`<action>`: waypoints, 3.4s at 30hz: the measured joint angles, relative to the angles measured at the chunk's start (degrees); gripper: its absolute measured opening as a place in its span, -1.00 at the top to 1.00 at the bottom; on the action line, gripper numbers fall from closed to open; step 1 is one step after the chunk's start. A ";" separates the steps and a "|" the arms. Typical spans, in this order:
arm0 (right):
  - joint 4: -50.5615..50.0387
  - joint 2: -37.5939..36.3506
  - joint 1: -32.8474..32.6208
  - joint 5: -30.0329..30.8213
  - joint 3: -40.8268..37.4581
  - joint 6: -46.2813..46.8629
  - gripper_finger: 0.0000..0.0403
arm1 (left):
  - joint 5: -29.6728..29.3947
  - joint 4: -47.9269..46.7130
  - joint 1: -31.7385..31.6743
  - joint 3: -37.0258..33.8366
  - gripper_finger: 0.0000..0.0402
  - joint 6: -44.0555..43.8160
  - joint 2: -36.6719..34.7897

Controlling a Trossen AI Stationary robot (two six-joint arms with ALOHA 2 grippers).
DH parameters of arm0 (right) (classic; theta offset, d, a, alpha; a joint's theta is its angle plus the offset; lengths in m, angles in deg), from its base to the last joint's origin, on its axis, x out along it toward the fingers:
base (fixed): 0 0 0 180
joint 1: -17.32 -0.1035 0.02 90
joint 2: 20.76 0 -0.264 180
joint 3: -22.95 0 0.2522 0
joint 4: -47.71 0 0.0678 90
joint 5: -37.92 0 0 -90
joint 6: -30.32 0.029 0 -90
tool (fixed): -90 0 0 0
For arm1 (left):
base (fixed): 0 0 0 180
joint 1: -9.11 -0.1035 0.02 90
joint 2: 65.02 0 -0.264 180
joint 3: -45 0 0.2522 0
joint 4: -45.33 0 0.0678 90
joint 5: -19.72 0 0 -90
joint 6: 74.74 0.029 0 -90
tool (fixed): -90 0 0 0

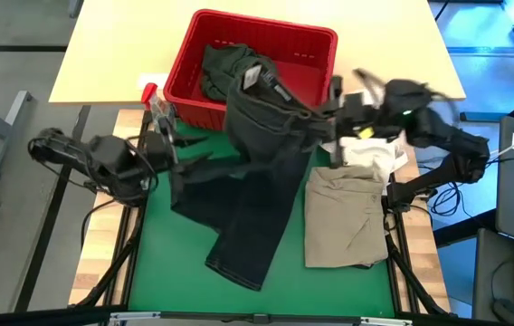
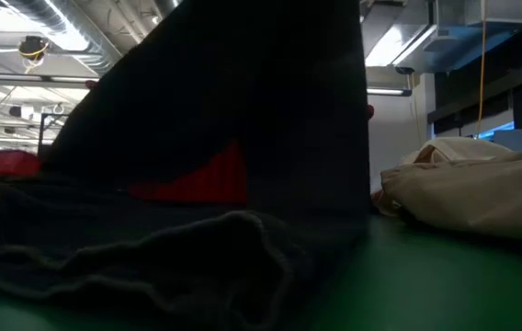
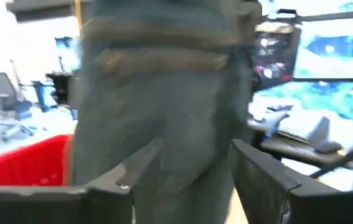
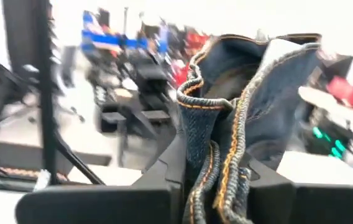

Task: Fold Laundry from Bin
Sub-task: Fold the blue pants

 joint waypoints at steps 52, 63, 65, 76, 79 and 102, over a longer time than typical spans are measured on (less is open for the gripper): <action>-9.36 6.38 -0.11 -19.65 5.21 1.71 0.78 | 39.32 4.01 -14.33 -0.07 -0.28 -3.75 4.35; -9.32 6.63 -0.13 -13.05 5.21 0.14 0.78 | 41.12 6.10 -14.80 -0.07 0.43 -2.11 5.02; -8.63 6.63 -0.13 -8.81 5.57 -1.55 0.78 | 39.20 6.81 -15.35 0.59 0.66 0.45 5.04; 6.43 7.59 -0.11 10.28 14.79 -24.11 0.77 | 29.20 6.72 -15.66 21.77 0.83 21.46 8.71; 13.60 8.26 -0.11 8.31 15.68 -31.37 0.77 | 30.17 6.38 -15.66 29.19 0.83 26.73 12.34; 20.14 10.54 -0.13 20.18 19.68 -49.69 0.75 | 16.74 5.15 -15.07 62.36 0.80 70.71 32.92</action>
